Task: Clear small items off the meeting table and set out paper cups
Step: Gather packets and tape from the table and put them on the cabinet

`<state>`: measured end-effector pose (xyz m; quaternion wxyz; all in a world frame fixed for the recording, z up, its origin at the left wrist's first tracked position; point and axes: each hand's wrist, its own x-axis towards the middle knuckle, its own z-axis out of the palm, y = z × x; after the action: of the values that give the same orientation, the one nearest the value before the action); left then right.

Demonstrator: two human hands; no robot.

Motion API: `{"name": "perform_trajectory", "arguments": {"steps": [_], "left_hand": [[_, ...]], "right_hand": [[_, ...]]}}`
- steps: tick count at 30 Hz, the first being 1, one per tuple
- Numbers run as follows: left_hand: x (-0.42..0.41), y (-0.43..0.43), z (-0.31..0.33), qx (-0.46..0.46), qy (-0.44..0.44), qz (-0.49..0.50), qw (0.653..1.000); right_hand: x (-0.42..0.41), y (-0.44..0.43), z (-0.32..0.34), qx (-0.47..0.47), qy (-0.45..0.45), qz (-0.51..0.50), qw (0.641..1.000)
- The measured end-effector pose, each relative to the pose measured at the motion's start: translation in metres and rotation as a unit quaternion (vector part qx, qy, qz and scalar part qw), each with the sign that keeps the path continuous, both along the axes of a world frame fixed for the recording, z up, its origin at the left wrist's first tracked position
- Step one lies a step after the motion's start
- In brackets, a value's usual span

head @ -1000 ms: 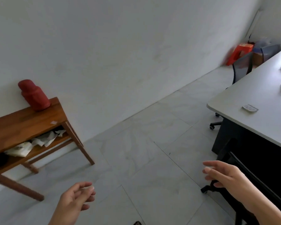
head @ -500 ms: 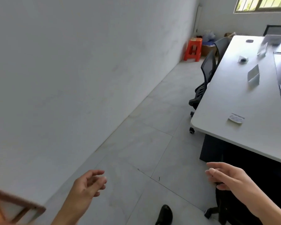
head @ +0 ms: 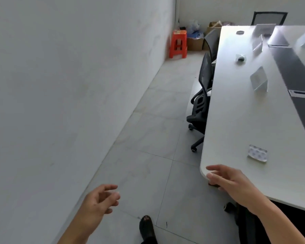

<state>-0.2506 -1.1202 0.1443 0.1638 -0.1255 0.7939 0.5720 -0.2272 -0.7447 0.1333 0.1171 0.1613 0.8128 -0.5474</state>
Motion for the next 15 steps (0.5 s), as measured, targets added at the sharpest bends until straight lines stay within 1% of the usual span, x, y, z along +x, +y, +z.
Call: {"name": "perform_trajectory", "arguments": {"steps": [3, 7, 10, 12, 15], "left_hand": [[-0.080, 0.019, -0.012, -0.010, -0.023, -0.086, 0.996], [-0.190, 0.039, -0.007, 0.002, 0.015, -0.104, 0.994], [-0.264, 0.069, 0.000, 0.005, 0.035, -0.126, 0.991], [-0.300, 0.098, 0.002, -0.001, 0.032, -0.172, 0.985], [-0.332, 0.148, 0.003, 0.013, 0.017, -0.258, 0.966]], "right_hand": [[-0.037, 0.016, -0.016, 0.009, -0.014, -0.054, 0.998], [-0.078, 0.032, -0.028, -0.001, -0.041, -0.138, 0.990], [-0.106, 0.045, -0.029, -0.007, -0.041, -0.201, 0.979], [-0.117, 0.058, -0.030, -0.016, -0.044, -0.245, 0.968], [-0.122, 0.080, -0.044, -0.031, -0.065, -0.303, 0.950]]}}
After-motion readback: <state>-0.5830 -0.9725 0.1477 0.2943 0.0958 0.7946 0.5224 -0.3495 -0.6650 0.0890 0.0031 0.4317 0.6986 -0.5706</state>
